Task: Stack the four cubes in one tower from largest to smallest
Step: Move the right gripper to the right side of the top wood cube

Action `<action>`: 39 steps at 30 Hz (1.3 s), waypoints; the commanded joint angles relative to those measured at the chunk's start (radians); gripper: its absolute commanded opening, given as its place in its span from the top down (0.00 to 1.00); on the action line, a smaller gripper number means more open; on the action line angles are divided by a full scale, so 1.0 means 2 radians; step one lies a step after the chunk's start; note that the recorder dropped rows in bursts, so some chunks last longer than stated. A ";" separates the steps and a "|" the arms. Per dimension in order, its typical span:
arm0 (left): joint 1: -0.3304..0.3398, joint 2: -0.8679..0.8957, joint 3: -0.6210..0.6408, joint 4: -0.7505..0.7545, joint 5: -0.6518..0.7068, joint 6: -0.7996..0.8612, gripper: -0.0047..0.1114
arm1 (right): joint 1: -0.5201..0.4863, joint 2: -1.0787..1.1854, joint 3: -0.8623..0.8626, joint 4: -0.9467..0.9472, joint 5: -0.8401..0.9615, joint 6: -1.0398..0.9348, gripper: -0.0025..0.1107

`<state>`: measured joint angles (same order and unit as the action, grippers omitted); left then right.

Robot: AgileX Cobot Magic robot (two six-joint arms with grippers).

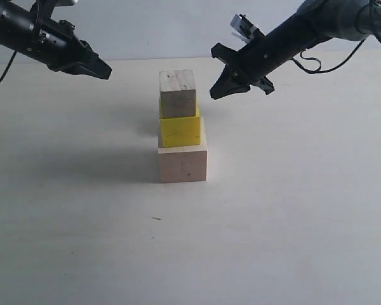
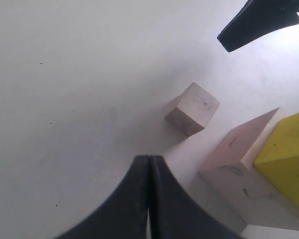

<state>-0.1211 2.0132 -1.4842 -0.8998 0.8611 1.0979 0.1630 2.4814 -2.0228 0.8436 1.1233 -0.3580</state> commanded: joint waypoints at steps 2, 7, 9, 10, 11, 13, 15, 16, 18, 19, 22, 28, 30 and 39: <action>0.011 -0.005 -0.002 0.000 0.003 -0.002 0.96 | 0.023 0.018 -0.030 -0.054 -0.010 0.042 0.98; 0.011 -0.005 -0.002 0.005 0.008 -0.002 0.96 | 0.029 0.036 -0.044 -0.038 -0.010 0.050 0.98; 0.011 -0.005 -0.002 0.008 0.007 0.000 0.96 | 0.029 0.038 -0.044 -0.025 -0.011 0.050 0.98; 0.011 -0.005 -0.002 0.008 0.007 0.000 0.96 | 0.029 0.039 -0.044 -0.020 -0.011 0.050 0.98; 0.011 -0.005 -0.002 0.009 0.007 0.000 0.96 | 0.029 0.040 -0.044 -0.015 -0.011 0.050 0.98; 0.011 -0.005 -0.002 0.013 0.007 0.000 0.96 | 0.032 0.041 -0.044 -0.014 -0.011 0.050 0.98; 0.011 -0.005 -0.002 0.014 0.007 0.000 0.96 | 0.038 0.041 -0.044 -0.014 -0.011 0.050 0.98; 0.011 -0.005 -0.002 0.014 0.007 0.000 0.96 | 0.041 0.042 -0.044 -0.012 -0.012 0.050 0.98; 0.011 -0.005 -0.002 0.015 0.005 0.000 0.96 | 0.044 0.043 -0.044 -0.012 -0.017 0.054 0.98; 0.011 -0.005 -0.002 0.015 0.005 0.000 0.96 | 0.046 0.044 -0.044 -0.013 -0.021 0.058 0.98; 0.011 -0.005 -0.002 0.015 0.005 0.000 0.96 | 0.046 0.048 -0.044 -0.010 -0.026 0.063 0.98; 0.011 -0.005 -0.002 0.015 0.005 0.009 0.96 | 0.046 0.056 -0.044 0.005 -0.021 0.067 0.98; 0.011 -0.005 -0.002 0.015 0.005 0.010 0.96 | 0.046 0.058 -0.044 0.017 -0.019 0.067 0.98; 0.011 -0.005 -0.002 0.019 0.004 0.013 0.96 | 0.063 0.058 -0.044 0.033 -0.021 0.061 0.98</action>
<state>-0.1012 2.0132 -1.4842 -0.8662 0.8718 1.1166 0.2735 2.6017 -2.1034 0.8908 1.0830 -0.2240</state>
